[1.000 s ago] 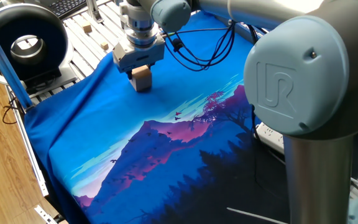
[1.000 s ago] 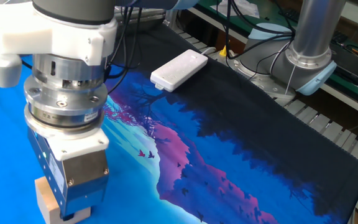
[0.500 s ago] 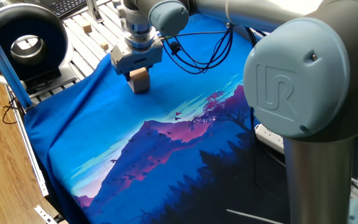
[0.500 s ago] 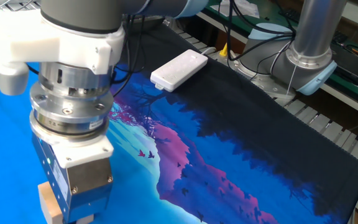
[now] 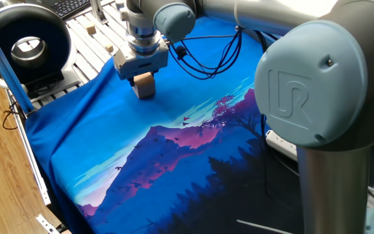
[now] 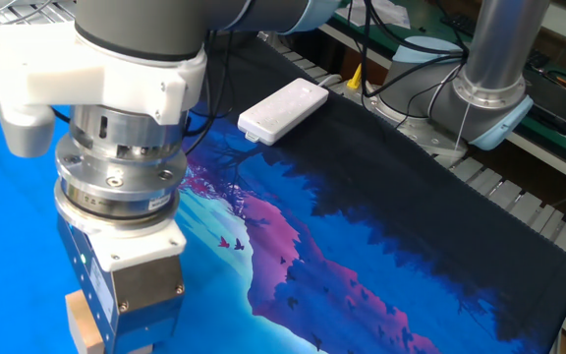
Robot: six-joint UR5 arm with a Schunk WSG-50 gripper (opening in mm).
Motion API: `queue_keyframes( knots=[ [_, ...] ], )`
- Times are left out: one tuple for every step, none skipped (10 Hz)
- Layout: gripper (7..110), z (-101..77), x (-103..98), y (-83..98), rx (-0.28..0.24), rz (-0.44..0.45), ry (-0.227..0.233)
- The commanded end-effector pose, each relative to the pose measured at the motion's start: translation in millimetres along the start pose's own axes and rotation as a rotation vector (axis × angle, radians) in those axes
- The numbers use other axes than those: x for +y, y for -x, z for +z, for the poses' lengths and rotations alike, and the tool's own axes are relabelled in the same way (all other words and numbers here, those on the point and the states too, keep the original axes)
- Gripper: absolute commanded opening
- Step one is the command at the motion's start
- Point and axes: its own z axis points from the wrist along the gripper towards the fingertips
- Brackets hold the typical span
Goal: Hold a small block with the gripper and sweep it from left to right on the table
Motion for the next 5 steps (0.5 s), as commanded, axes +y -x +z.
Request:
queue_keyframes(
  knots=[
    [22, -3.3, 5, -1.2, 0.003, 0.018, 0.011],
    [22, -2.7, 8, -1.8, 0.003, 0.021, 0.011],
    [22, -1.1, 12, -1.8, 0.0, 0.027, 0.012],
    [22, 0.6, 15, -1.2, -0.004, 0.03, 0.009],
    [22, 1.3, 16, -0.8, -0.006, 0.032, 0.012]
  ],
)
